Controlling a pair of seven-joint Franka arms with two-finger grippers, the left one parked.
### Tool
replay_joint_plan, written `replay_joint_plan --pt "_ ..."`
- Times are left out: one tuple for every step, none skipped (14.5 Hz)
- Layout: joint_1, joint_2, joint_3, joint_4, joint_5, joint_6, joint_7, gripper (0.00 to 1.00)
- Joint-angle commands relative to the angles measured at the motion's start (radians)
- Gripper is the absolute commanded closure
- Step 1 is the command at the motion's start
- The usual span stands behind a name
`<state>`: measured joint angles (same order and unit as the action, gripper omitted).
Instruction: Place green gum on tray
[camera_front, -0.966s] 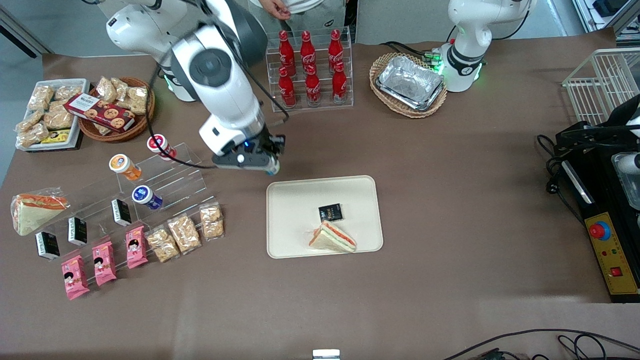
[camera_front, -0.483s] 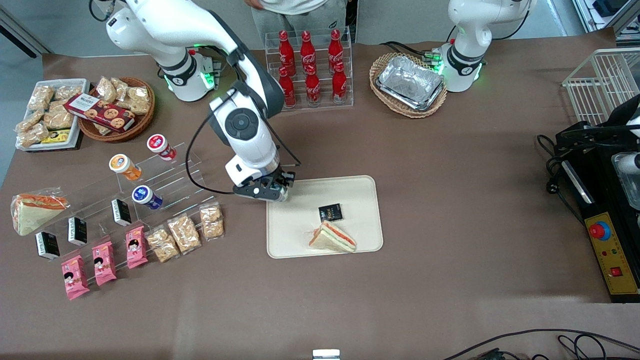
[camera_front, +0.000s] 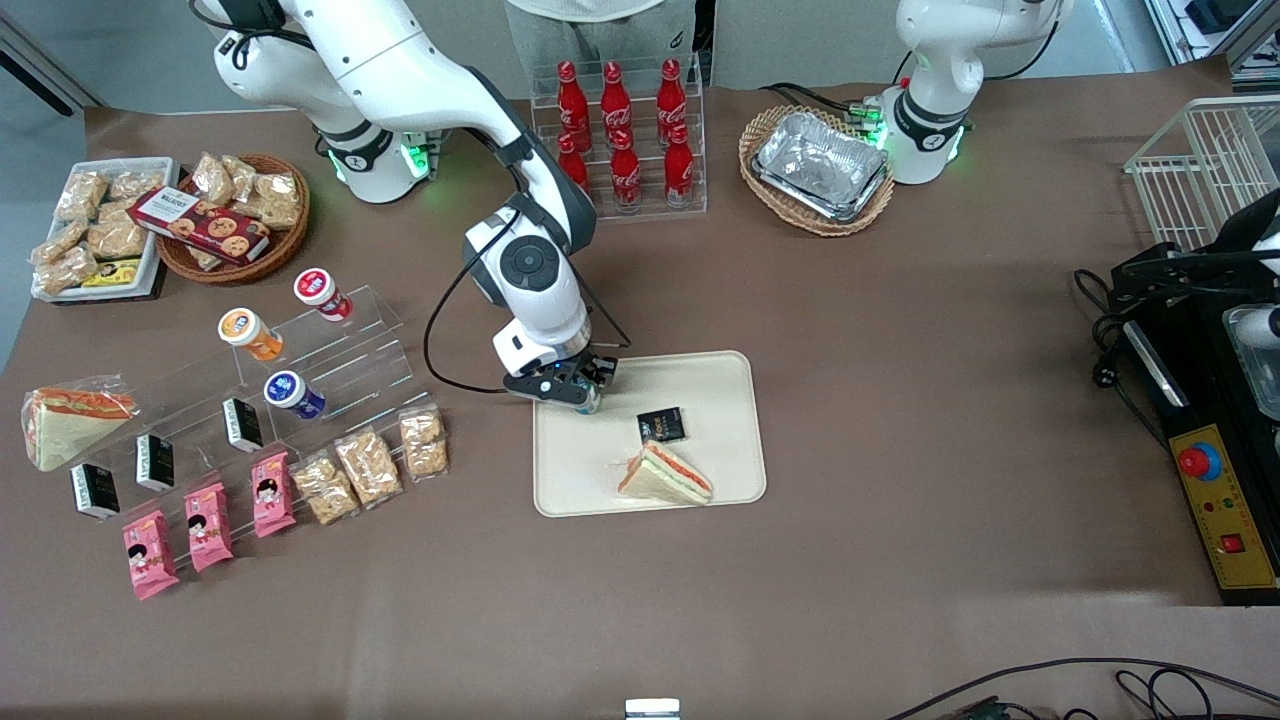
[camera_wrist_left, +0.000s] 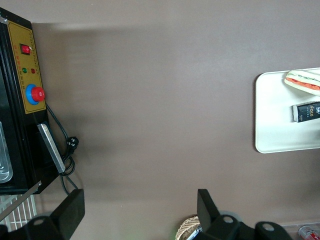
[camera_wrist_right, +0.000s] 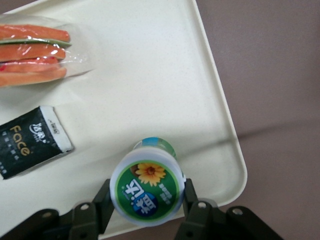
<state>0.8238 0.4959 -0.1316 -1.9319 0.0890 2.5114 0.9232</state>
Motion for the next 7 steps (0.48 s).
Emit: replay_joint_plan --pt "0.009 0.027 -0.006 0.002 0.0 0.03 0.02 0.37" --pt "0.009 0.029 -0.006 0.004 0.0 0.03 0.02 0.02" --pt "0.009 0.027 -0.006 0.007 0.0 0.029 0.019 0.0" --pt "0.009 0.027 -0.005 0.008 0.0 0.027 0.016 0.0" --pt "0.006 0.026 -0.006 0.013 0.002 0.024 0.007 0.0" --pt "0.003 0.021 -0.006 0.019 0.002 0.017 0.005 0.0" --pt "-0.003 0.018 -0.006 0.021 0.0 0.004 0.0 0.0"
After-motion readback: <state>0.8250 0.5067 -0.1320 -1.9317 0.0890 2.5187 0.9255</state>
